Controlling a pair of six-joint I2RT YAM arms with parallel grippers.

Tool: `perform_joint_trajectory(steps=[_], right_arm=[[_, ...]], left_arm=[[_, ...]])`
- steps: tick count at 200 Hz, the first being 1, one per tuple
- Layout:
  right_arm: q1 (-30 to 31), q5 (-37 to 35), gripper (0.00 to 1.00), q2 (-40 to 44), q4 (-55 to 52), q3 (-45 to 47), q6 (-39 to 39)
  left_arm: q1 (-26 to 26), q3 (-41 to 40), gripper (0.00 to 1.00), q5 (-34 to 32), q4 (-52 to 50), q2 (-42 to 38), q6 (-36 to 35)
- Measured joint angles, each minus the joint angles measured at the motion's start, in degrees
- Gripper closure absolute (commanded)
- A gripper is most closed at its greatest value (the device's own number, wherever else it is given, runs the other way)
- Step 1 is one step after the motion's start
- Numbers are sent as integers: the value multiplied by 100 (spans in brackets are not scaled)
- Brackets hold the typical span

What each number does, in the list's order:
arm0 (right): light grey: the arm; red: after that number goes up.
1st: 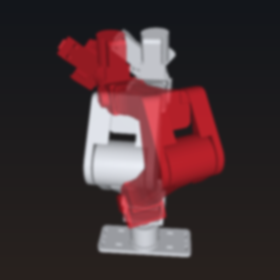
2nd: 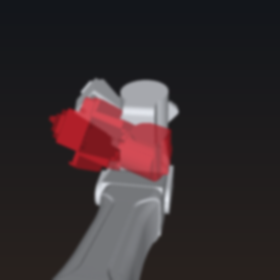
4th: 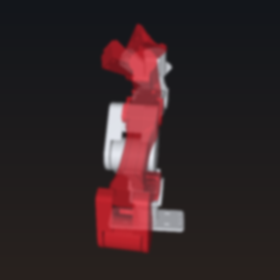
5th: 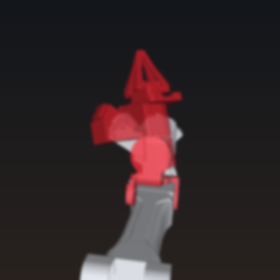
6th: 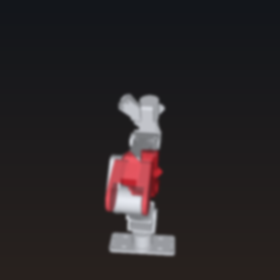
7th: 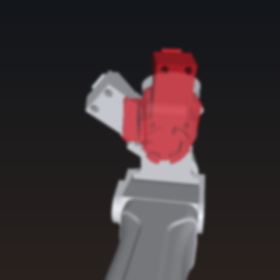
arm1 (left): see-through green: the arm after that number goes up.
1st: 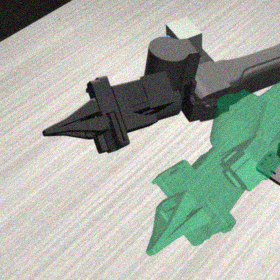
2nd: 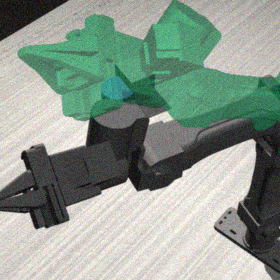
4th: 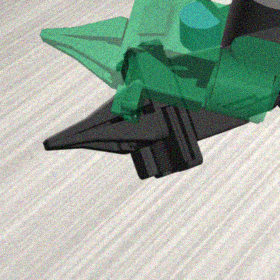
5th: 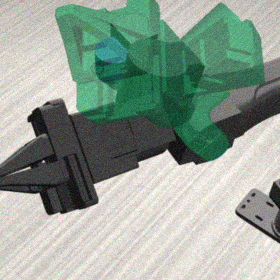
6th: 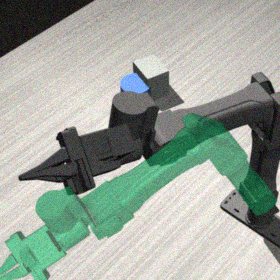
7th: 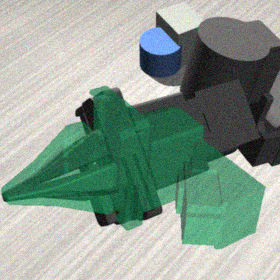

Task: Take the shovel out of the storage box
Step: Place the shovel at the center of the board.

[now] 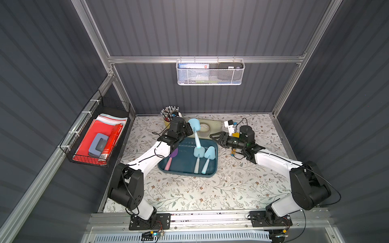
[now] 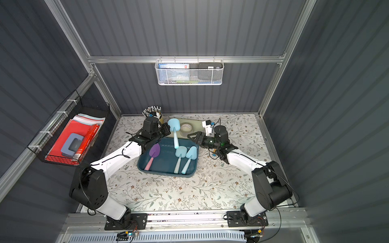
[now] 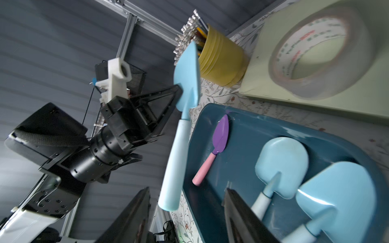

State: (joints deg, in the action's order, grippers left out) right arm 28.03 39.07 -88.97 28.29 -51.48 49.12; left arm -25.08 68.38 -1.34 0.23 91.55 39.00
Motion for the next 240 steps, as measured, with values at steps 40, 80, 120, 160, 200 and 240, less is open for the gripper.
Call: perform_joint_trajectory(steps=[40, 80, 120, 160, 200, 240], right_arm=[[262, 157, 40, -605, 269, -365, 90], [518, 227, 39, -1036, 437, -671, 157], [673, 304, 55, -1281, 560, -922, 262], [643, 179, 81, -1436, 459, -927, 538], [649, 127, 95, -1379, 354, -927, 531], [691, -50, 99, -1091, 13, -927, 243]], left_arm=[[0, 9, 98, 264, 254, 66, 28], [0, 13, 99, 490, 533, 142, 109], [0, 15, 99, 608, 667, 260, 179], [11, 20, 98, 651, 793, 258, 160], [15, 17, 96, 673, 785, 269, 153], [15, 24, 1, 708, 861, 269, 173]])
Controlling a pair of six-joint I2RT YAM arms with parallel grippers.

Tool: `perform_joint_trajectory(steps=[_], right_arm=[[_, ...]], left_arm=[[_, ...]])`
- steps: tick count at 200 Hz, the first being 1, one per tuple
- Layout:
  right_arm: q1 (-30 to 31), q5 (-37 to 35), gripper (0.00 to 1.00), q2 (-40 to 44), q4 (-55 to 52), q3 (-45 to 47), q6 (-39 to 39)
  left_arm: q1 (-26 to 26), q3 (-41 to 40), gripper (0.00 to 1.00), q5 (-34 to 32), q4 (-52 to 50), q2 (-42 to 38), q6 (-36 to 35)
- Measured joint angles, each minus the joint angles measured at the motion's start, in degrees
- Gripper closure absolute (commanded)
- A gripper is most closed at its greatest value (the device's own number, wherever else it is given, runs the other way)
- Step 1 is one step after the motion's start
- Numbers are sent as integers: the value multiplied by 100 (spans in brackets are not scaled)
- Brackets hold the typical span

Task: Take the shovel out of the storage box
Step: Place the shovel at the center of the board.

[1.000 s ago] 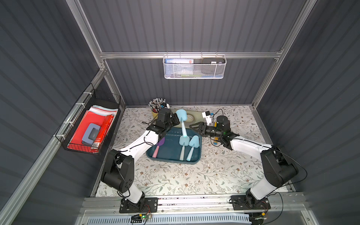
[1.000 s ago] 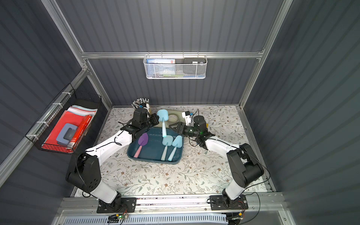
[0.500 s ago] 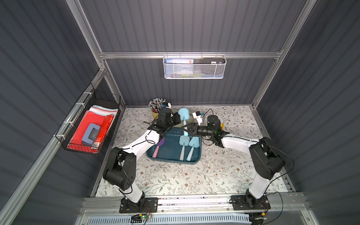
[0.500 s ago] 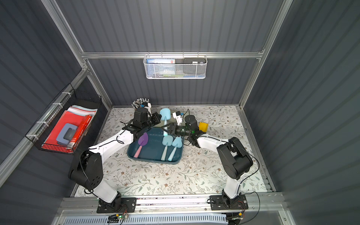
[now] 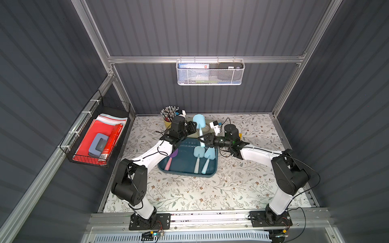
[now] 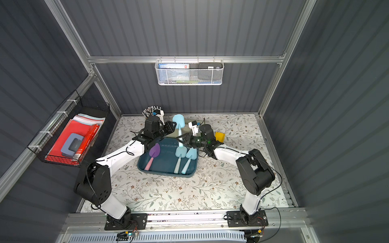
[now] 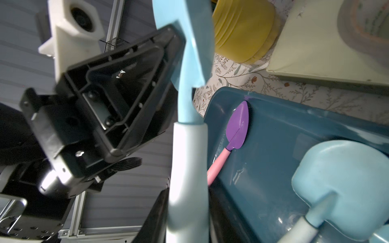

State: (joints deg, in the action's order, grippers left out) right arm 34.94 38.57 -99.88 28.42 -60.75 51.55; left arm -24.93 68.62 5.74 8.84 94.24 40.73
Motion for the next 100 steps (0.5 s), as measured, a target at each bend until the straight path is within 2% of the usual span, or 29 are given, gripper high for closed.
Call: perform_joint_trajectory(steps=[29, 49, 76, 100], right_arm=[[-68, -205, 100, 413, -356, 70, -275], [-428, -328, 100, 927, -595, 409, -455], [-1545, -678, 99, 1904, -1003, 1106, -579], [-2500, -955, 99, 2505, -1628, 1357, -774]], left_arm=[[-4, 168, 1, -289, -153, -33, -55], [-17, 188, 1, -614, -308, -245, -157], [-17, 188, 1, -1110, -461, -656, -289], [0, 199, 1, -1316, -476, -798, -326]])
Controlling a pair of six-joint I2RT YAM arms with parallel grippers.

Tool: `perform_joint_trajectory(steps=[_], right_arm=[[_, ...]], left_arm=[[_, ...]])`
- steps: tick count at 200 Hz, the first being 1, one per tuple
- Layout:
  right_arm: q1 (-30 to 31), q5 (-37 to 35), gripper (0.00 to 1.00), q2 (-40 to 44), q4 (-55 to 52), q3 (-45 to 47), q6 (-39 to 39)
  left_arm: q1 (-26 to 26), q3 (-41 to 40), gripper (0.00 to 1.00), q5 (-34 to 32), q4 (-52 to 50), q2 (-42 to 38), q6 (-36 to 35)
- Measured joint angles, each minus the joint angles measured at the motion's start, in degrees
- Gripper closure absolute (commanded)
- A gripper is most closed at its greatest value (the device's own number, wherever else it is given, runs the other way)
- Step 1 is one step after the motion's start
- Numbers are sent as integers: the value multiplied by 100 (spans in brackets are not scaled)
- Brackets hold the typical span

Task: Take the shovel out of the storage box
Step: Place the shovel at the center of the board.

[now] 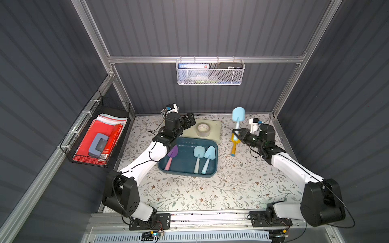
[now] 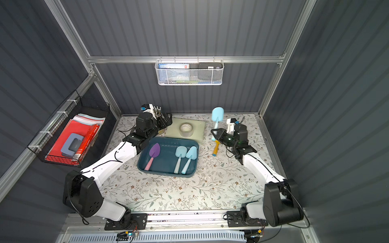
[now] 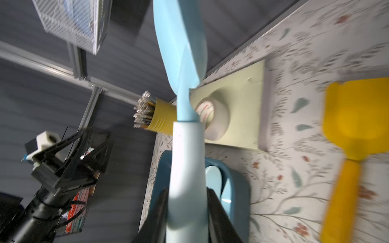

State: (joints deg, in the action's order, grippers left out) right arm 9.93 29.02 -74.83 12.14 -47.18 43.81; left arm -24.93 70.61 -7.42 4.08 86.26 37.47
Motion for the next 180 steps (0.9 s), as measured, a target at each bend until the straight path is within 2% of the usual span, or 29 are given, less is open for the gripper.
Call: perform_joint_trajectory(steps=[36, 72, 99, 154, 169, 180], right_arm=[[-719, 37, 98, 479, -492, 619, -173], [-1346, 538, 99, 116, -525, 1340, -59], [-1421, 750, 98, -177, -483, 1622, -37], [-1469, 1095, 95, -1001, 114, 1633, -33], [-1504, 1141, 93, -1257, 350, 1633, 15], [-1521, 1174, 88, -1464, 505, 1620, 81]], left_arm=[[7, -24, 1, -4, -39, 103, 24], [7, -44, 1, 70, -42, 186, 46], [7, -44, 1, 79, -44, 243, 48], [7, -44, 1, 138, -39, 258, 68], [7, -44, 1, 140, -39, 258, 68], [7, -44, 1, 140, -39, 258, 68]])
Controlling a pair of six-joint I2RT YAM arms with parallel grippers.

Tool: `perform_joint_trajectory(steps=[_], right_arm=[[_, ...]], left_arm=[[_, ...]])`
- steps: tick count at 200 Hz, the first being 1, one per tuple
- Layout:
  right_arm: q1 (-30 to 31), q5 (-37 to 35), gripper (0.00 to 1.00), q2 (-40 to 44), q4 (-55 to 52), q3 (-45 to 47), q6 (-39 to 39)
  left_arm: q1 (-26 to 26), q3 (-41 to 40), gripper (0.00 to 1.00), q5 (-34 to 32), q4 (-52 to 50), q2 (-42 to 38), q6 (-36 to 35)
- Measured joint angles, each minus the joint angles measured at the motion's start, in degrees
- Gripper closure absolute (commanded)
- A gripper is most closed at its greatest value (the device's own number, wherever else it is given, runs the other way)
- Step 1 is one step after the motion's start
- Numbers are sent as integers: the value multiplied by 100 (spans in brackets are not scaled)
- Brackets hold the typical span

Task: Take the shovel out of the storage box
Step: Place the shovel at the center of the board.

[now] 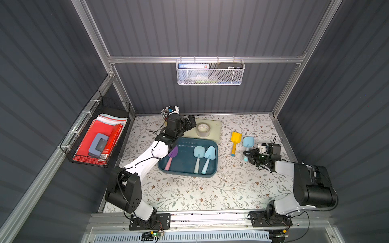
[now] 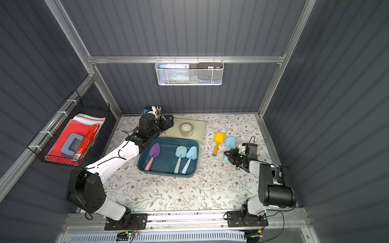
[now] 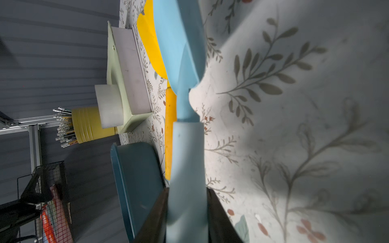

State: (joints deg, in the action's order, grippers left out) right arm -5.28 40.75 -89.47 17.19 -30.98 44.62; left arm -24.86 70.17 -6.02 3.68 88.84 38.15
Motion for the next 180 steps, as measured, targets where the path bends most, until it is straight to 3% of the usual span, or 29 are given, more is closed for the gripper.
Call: perform_joint_trajectory(steps=[38, 75, 104, 125, 157, 180], right_arm=[[-4, 70, 67, -654, 385, -160, 179], [-4, 85, 44, -721, 442, -256, 181], [-4, 39, 42, -699, 44, -483, 66], [-4, -299, 42, -496, -837, -789, -151], [-2, -1700, 42, 400, -2610, -1226, -404], [0, -2669, 42, 1290, -3423, -1287, -387]], left_arm=[[0, 0, 1, 0, -9, 4, 0], [0, -4, 1, -4, -85, 4, -2], [0, -15, 1, 2, -87, 7, -2], [0, -15, 1, 42, -90, 11, -4], [0, 9, 1, -20, -293, 70, -70], [0, 35, 5, -437, -697, 160, -251]])
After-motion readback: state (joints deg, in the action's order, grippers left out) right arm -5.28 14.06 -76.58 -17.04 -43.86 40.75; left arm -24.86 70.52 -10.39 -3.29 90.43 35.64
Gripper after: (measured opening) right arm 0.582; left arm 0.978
